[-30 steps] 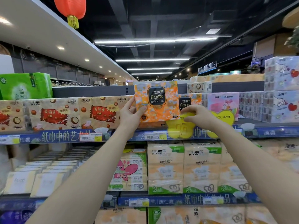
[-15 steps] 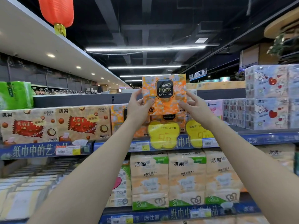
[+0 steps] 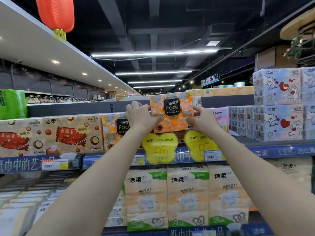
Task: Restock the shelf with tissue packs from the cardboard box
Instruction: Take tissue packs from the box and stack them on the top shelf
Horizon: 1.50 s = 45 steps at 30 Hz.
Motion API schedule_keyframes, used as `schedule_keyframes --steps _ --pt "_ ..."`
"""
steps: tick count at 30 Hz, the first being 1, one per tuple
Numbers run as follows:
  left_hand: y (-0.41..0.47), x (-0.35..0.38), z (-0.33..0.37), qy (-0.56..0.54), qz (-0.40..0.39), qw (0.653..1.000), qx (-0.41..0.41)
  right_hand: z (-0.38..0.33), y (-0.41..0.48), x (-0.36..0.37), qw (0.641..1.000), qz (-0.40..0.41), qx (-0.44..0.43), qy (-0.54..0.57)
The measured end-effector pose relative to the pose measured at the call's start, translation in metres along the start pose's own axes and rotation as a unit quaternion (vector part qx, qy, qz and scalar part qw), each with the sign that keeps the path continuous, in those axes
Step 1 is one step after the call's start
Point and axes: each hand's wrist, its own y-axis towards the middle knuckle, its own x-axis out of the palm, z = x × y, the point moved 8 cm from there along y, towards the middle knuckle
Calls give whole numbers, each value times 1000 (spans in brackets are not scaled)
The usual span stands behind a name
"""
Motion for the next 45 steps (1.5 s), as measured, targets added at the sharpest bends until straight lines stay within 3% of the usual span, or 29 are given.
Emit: schedule_keyframes --steps 6,12,17,25,34,40,45 --pt "2 -1 -4 15 10 1000 6 10 10 10 1000 -9 9 2" --pt "7 -9 -10 -21 29 999 -19 -1 17 1 999 44 -29 13" --pt "3 -1 -17 50 -31 998 -27 20 16 23 997 -54 21 -43" --pt "-7 2 -5 128 -65 988 54 9 7 32 989 -109 -9 -97" --pt "-7 -5 -6 150 -72 982 93 9 10 25 993 -75 6 -87" --pt "-10 -2 -7 115 -71 987 88 9 7 34 993 -53 14 -109" --pt "-22 -20 -18 -7 -44 994 100 7 1 33 986 -87 34 -136"
